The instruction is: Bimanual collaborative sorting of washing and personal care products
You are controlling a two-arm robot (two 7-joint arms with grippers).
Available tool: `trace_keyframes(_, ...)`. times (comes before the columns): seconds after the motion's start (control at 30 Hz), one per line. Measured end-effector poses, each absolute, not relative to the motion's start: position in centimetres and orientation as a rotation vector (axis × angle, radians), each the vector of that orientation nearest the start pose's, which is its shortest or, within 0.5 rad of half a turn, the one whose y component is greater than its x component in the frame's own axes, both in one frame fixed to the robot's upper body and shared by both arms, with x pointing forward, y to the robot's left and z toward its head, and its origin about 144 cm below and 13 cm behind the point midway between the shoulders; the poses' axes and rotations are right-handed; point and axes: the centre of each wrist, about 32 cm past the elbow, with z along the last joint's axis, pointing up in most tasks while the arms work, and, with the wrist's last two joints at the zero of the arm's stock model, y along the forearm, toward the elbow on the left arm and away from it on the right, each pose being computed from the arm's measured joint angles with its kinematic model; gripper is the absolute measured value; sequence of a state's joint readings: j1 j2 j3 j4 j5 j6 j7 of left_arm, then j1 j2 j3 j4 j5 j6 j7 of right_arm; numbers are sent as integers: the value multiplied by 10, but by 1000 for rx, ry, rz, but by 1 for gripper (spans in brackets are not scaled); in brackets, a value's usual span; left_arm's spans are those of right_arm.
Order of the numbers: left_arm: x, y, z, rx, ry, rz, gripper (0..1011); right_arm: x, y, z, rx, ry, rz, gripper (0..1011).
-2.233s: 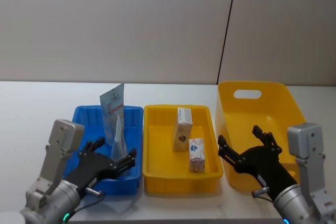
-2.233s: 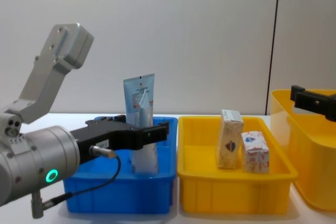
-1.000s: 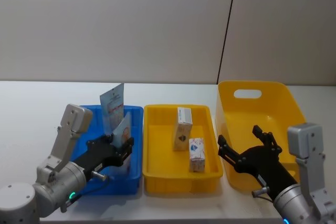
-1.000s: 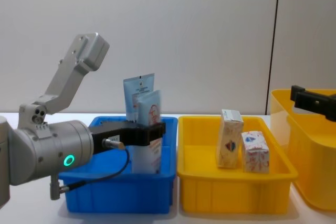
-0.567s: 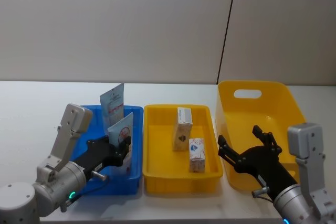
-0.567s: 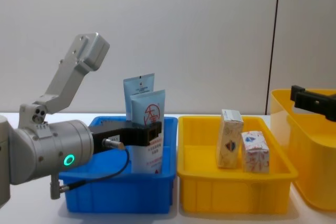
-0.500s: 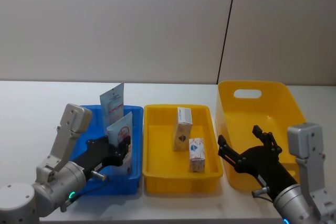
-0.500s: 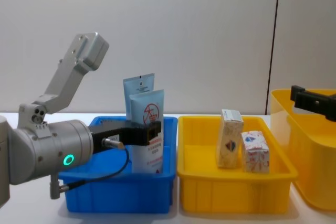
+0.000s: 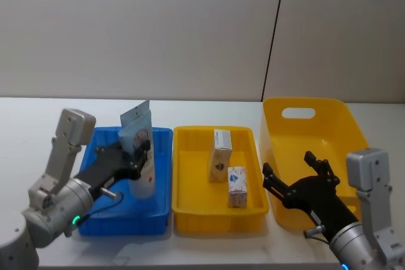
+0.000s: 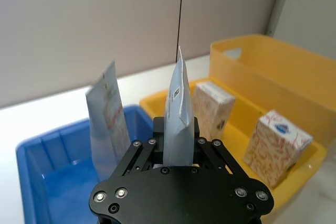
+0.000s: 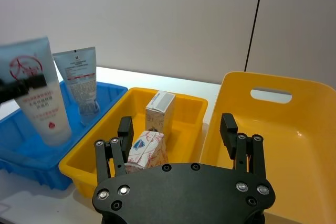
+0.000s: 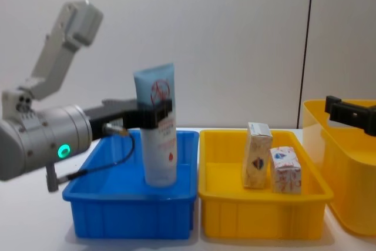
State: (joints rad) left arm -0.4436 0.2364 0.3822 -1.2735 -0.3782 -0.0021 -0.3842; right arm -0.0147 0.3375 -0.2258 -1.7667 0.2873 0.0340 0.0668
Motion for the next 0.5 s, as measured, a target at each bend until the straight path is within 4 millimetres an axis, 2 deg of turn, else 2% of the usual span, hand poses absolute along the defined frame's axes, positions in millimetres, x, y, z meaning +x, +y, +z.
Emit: trace_keyframes(0.5,580,219,1230,-147,-143,770,225,443,-237,1189,26,-75,-1229,1003)
